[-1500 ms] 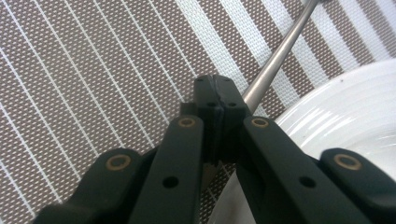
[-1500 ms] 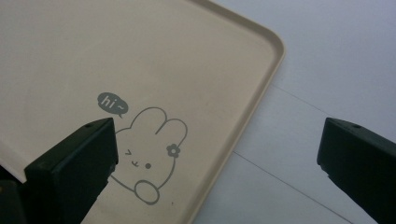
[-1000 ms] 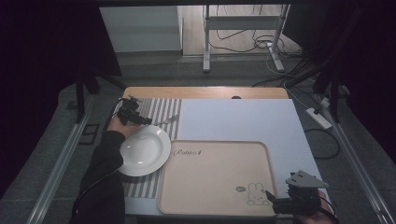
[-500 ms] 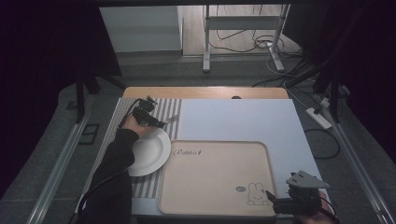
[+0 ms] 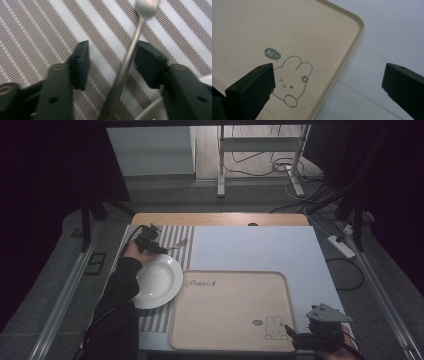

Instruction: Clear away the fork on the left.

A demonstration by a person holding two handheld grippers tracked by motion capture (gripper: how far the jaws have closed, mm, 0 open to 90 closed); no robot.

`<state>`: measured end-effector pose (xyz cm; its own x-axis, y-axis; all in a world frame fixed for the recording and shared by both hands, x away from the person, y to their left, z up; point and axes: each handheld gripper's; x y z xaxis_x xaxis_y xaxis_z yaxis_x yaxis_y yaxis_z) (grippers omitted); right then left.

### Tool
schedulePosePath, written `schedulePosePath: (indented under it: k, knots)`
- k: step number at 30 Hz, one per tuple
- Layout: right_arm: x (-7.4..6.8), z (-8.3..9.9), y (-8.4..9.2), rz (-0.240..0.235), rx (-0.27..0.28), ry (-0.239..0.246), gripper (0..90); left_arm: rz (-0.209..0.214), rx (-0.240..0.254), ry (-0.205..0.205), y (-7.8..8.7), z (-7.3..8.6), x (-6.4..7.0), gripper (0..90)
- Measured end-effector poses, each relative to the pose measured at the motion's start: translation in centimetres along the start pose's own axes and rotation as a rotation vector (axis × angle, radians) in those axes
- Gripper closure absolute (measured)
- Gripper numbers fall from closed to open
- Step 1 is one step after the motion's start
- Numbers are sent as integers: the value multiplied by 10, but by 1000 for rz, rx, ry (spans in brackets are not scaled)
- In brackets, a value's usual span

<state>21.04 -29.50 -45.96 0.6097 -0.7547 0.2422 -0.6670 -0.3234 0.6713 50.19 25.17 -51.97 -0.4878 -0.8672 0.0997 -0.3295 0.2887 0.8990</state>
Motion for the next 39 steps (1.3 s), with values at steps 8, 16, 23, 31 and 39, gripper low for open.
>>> schedulePosePath:
  k: [8, 16, 23, 31, 39]
  knots:
    - [-1, 0, 0, 0, -3, 6, 0, 29, -4, -19, 4, 6, -3, 834]
    - [-1, 0, 0, -4, 0, 10, 0, 46, -11, -7, 11, 9, -13, 838]
    - [-1, 0, 0, 0, 3, 15, 0, 20, 1, -4, 31, 16, -20, 838]
    - [-1, 0, 1, 1, 5, 17, 0, -20, 0, 1, 53, 28, -28, 838]
    - [-2, 0, 1, 2, 3, 19, 0, 36, 34, 32, 68, 36, -25, 838]
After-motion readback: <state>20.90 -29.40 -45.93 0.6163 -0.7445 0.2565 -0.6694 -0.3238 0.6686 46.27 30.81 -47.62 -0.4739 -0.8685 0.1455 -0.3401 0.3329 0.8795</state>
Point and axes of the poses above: each handheld gripper's, and its own axes: y roughly backward along the jaws, z roughly out of its underside, x roughly to its right, and after that the axes turned 7 degrees about y, right-handed
